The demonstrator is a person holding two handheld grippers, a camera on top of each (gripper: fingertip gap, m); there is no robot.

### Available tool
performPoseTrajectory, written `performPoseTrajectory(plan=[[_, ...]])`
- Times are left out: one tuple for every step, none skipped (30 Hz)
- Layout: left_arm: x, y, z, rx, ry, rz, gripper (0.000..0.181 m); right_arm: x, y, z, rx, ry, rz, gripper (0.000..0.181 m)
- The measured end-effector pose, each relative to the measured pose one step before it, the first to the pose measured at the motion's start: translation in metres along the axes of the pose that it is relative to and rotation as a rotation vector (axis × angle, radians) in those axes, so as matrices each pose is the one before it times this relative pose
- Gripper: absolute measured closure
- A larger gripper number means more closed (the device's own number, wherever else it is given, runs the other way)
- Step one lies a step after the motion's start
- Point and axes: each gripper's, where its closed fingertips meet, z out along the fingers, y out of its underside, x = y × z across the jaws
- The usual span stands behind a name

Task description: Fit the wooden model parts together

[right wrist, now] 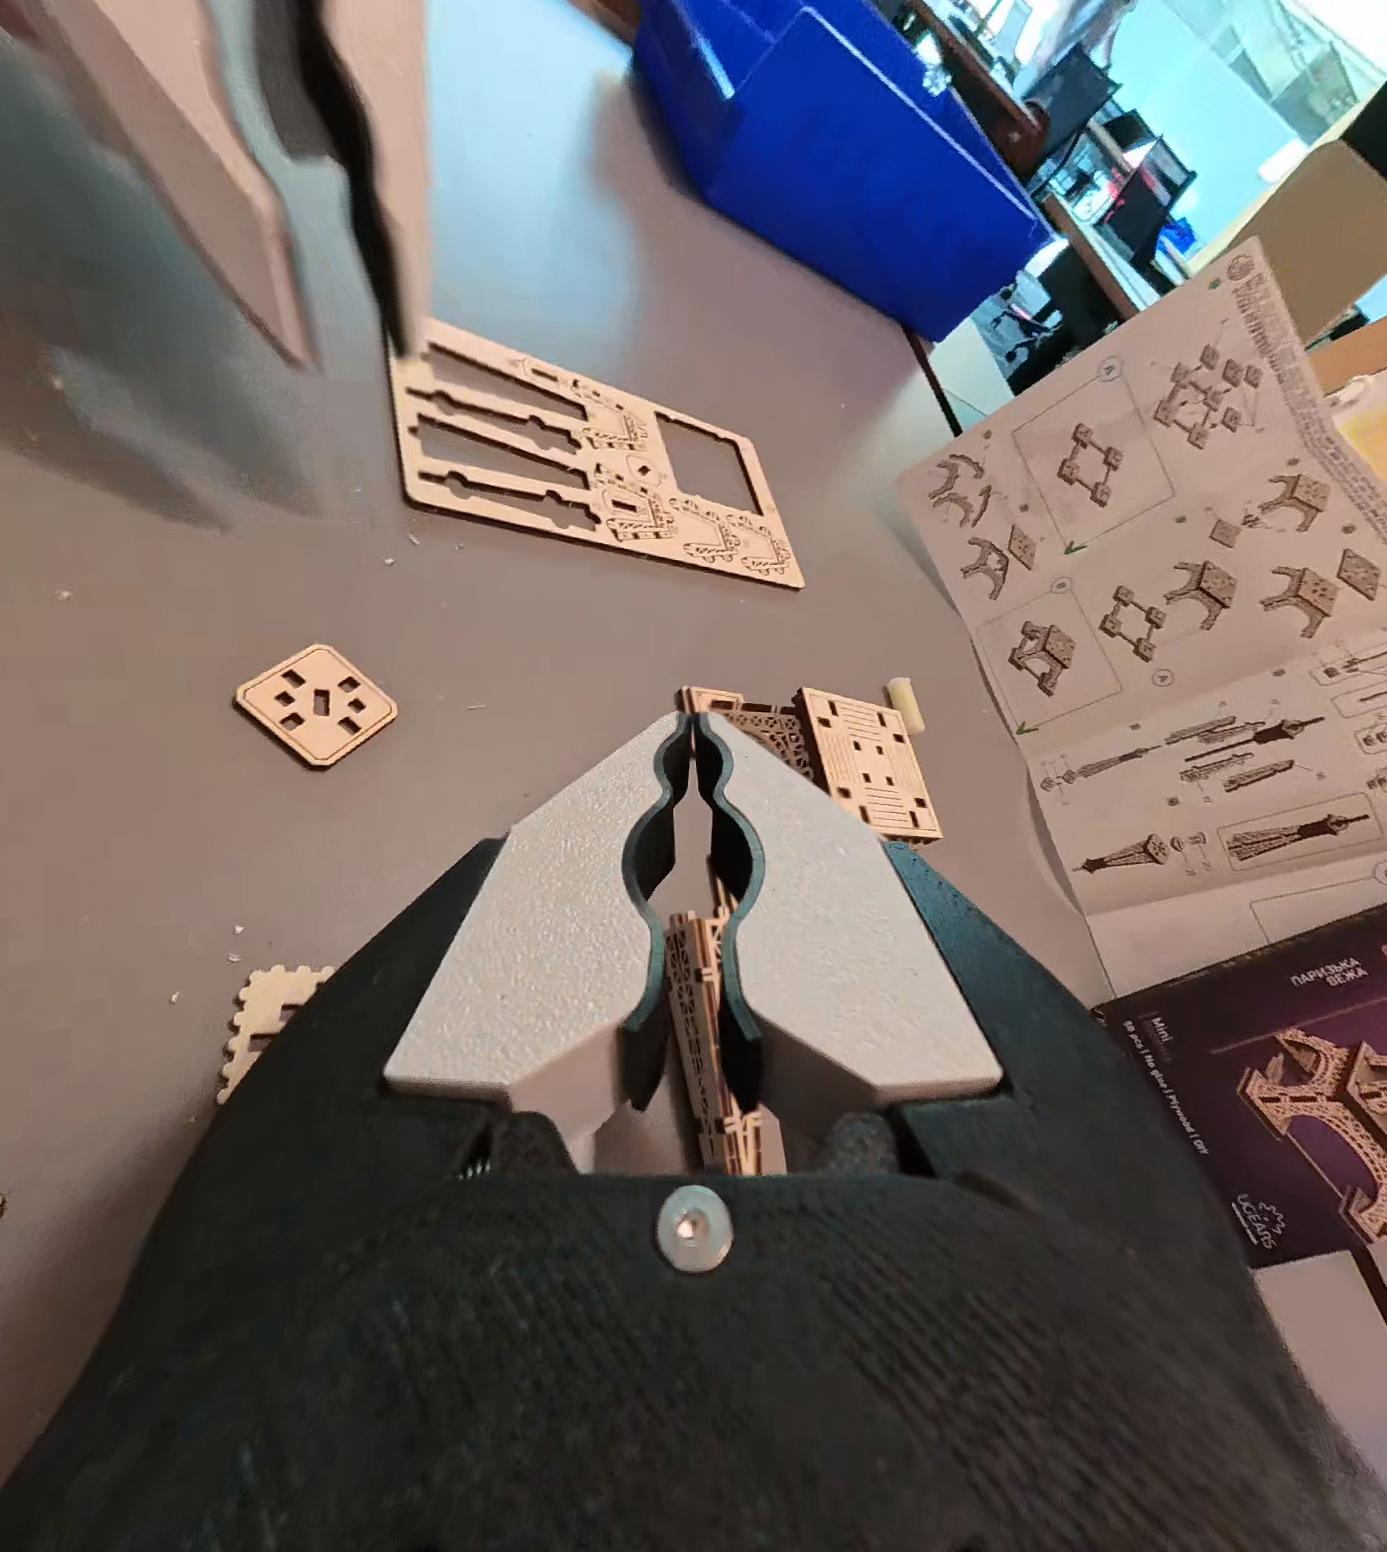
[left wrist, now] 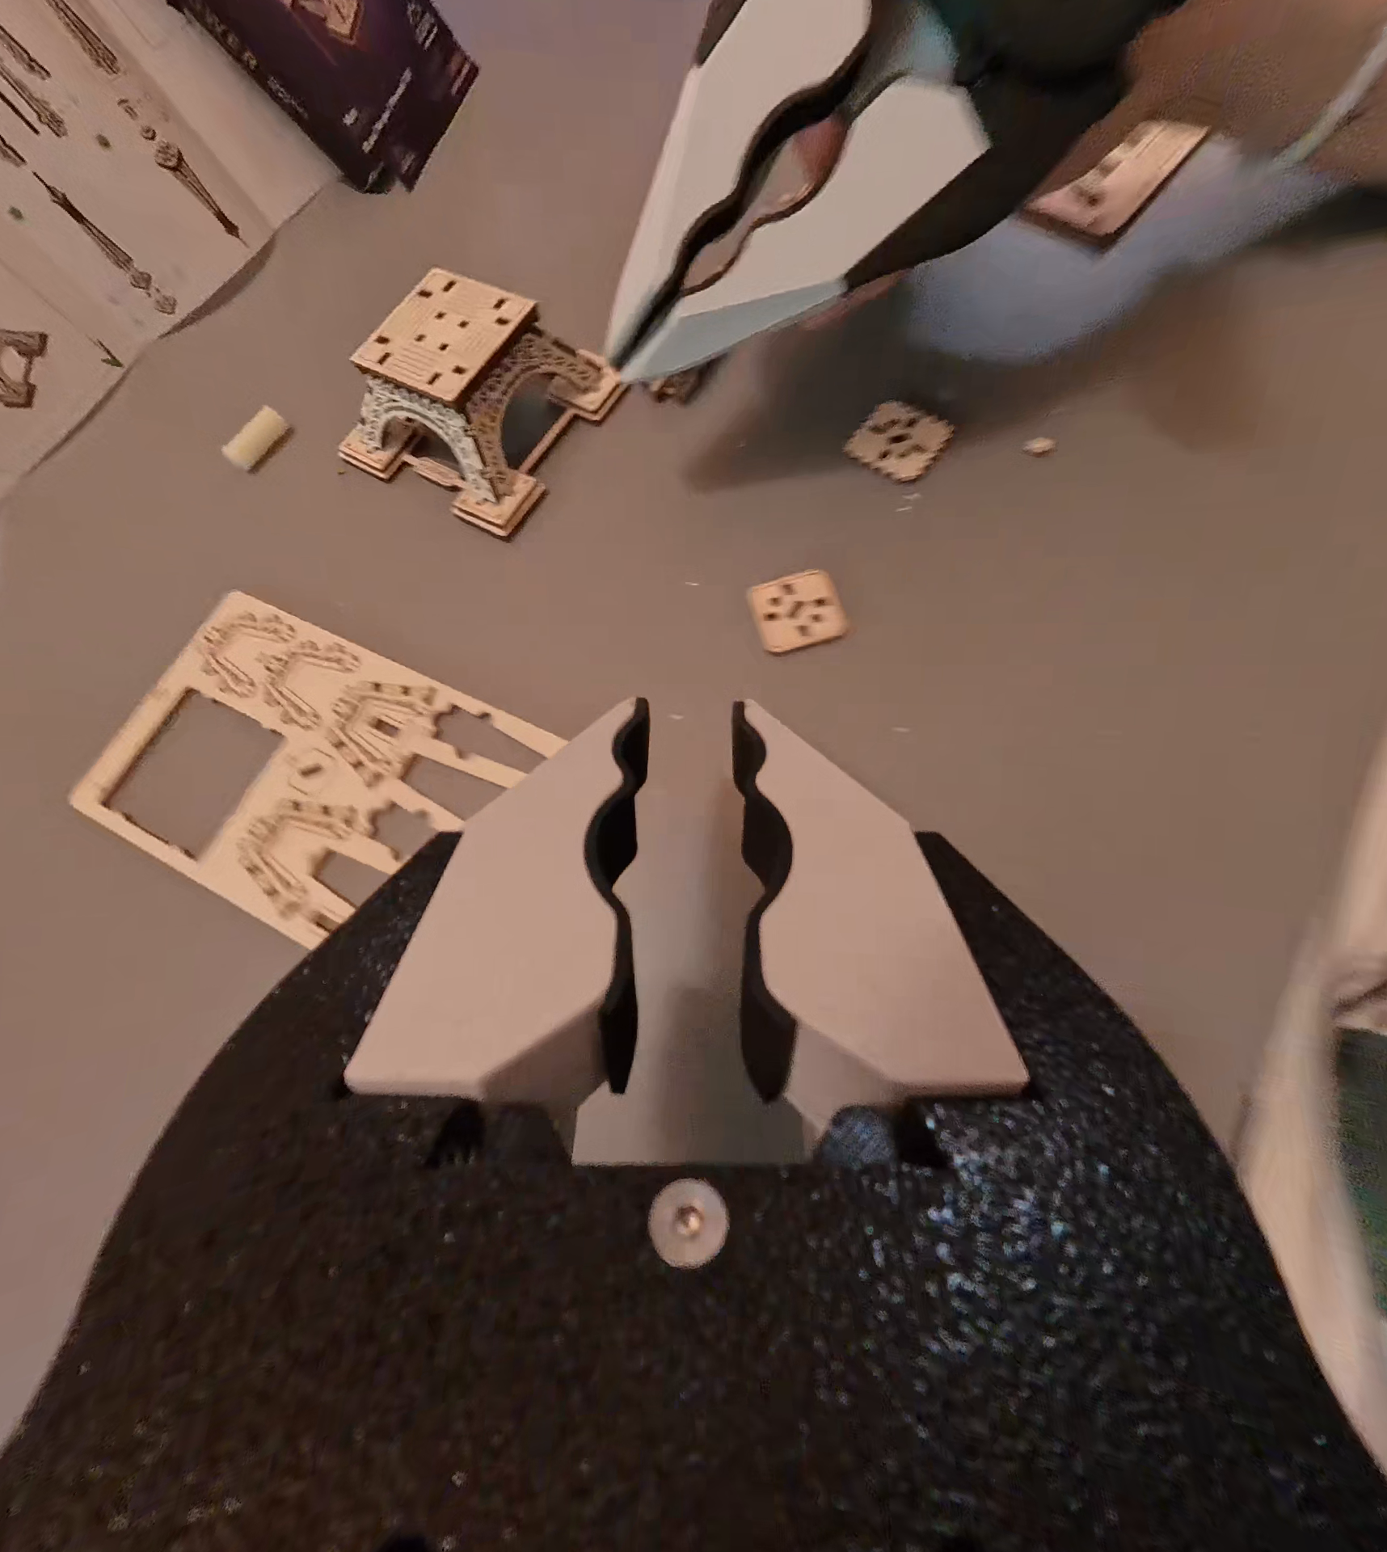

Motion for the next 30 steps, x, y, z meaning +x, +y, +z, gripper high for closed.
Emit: performPoseTrajectory(plan=[[0.01425,-0.00051,-0.01143,0.0199,0.0291,-0.0285,0.165,0.00087,0.00011,-0.00026,-0.0007,0.0083,-0.0030,0.181],[0.02153,0.00201,-0.01201,0.0193,0.0559,0.0040,0.168,-0.00002,0.00043,-0.00023,-0.0037,0.0033,-0.0056,0.181],[0.02659,0.00568,-0.01149,0.0107,0.0695,0.0491,0.169,-0.00086,-0.00007,-0.00021,-0.0009,-0.0033,-0.0080,0.181],[0.02894,0.01098,-0.00964,-0.0134,0.0725,0.0818,0.171,-0.00147,-0.00091,0.00003,0.0053,-0.0069,-0.0079,0.181],[0.02820,0.01533,-0.00673,-0.0438,0.0675,0.0803,0.174,-0.00162,-0.00107,0.00010,0.0074,-0.0085,-0.0041,0.181],[0.02380,0.01659,-0.00241,-0.0625,0.0525,0.0412,0.174,-0.00089,-0.00062,0.00046,0.0051,-0.0046,0.0038,0.181],[0.01726,0.01422,0.00210,-0.0523,0.0367,-0.0057,0.172,-0.00064,-0.00064,0.00045,0.0063,-0.0041,0.0060,0.181],[0.01099,0.01000,0.00560,-0.0264,0.0218,-0.0368,0.170,-0.00057,-0.00108,0.00033,0.0085,-0.0040,0.0052,0.181],[0.00881,0.00645,0.00683,-0.0128,0.0243,-0.0363,0.171,-0.00082,-0.00154,0.00028,0.0104,-0.0056,0.0027,0.181],[0.00764,0.00412,0.00691,-0.0101,0.0215,-0.0094,0.172,-0.00068,-0.00149,0.00029,0.0091,-0.0033,0.0004,0.181],[0.00352,0.00279,0.00663,-0.0109,-0.0050,0.0183,0.172,0.00005,-0.00061,0.00037,0.0021,0.0021,0.0016,0.181],[0.00031,0.00290,0.00616,-0.0173,-0.0242,0.0293,0.172,-0.00044,-0.00011,0.00045,-0.0017,0.0003,-0.0032,0.181],[-0.00006,0.00315,0.00555,-0.0229,-0.0220,0.0222,0.172,-0.00106,0.00004,0.00014,-0.0029,-0.0020,-0.0097,0.181],[0.00056,0.00345,0.00553,-0.0247,-0.0141,0.0099,0.172,-0.00116,0.00047,0.00014,-0.0044,-0.0020,-0.0104,0.181],[0.00263,0.00341,0.00484,-0.0220,0.0012,0.0067,0.172,-0.00110,0.00062,0.00037,-0.0041,-0.0024,-0.0057,0.181],[0.00204,0.00223,0.00402,-0.0134,-0.0025,0.0052,0.172,-0.00088,0.00046,0.00032,-0.0010,-0.0021,0.0001,0.181],[0.00194,0.00060,0.00303,-0.0028,-0.0024,0.0026,0.171,-0.00081,-0.00001,0.00045,0.0025,-0.0037,0.0032,0.181],[0.00269,-0.00128,0.00210,0.0093,0.0058,-0.0026,0.171,-0.00096,-0.00005,0.00048,0.0034,-0.0056,0.0056,0.181],[0.00185,-0.00161,0.00161,0.0111,0.0036,-0.0090,0.172,-0.00088,0.00029,0.00064,0.0014,-0.0055,0.0066,0.181],[0.00148,-0.00054,0.00155,0.0052,0.0032,-0.0090,0.174,-0.00106,0.00030,0.00052,0.0001,-0.0050,0.0035,0.181],[0.00134,0.00013,0.00180,0.0016,0.0005,-0.0042,0.176,-0.00155,0.00028,0.00042,-0.0006,-0.0064,-0.0008,0.181],[0.00155,-0.00061,0.00197,0.0050,-0.0011,-0.0007,0.178,-0.00151,0.00055,0.00037,-0.0030,-0.0056,-0.0028,0.181],[0.00209,-0.00057,0.00235,0.0034,0.0016,-0.0016,0.179,-0.00079,0.00049,0.00021,-0.0039,-0.0011,-0.0063,0.181],[0.00223,0.00046,0.00177,-0.0058,0.0018,0.0044,0.180,-0.00032,0.00037,0.00020,-0.0032,0.0013,-0.0092,0.181],[0.00192,0.00002,0.00070,-0.0056,-0.0003,0.0102,0.180,0.00002,0.00029,0.00004,-0.0027,0.0021,-0.0063,0.181],[0.00186,-0.00024,-0.00029,-0.0036,0.0002,0.0084,0.180,0.00009,0.00018,0.00017,-0.0010,-0.0005,-0.0015,0.181],[0.00186,0.00006,-0.00085,-0.0035,0.0024,-0.0013,0.180,0.00024,-0.00008,-0.00006,0.0022,-0.0004,0.0035,0.181],[0.00233,0.00018,-0.00189,0.0016,0.0101,-0.0089,0.180,0.00066,-0.00006,-0.00014,0.0040,0.0017,0.0049,0.181],[0.00085,-0.00101,-0.00380,0.0175,0.0037,-0.0139,0.180,0.00061,0.00021,-0.00036,0.0004,0.0007,0.0022,0.181],[-0.00155,-0.00380,-0.00632,0.0419,-0.0082,-0.0204,0.180,0.00074,0.00003,-0.00057,-0.0007,0.0015,-0.0009,0.181]])
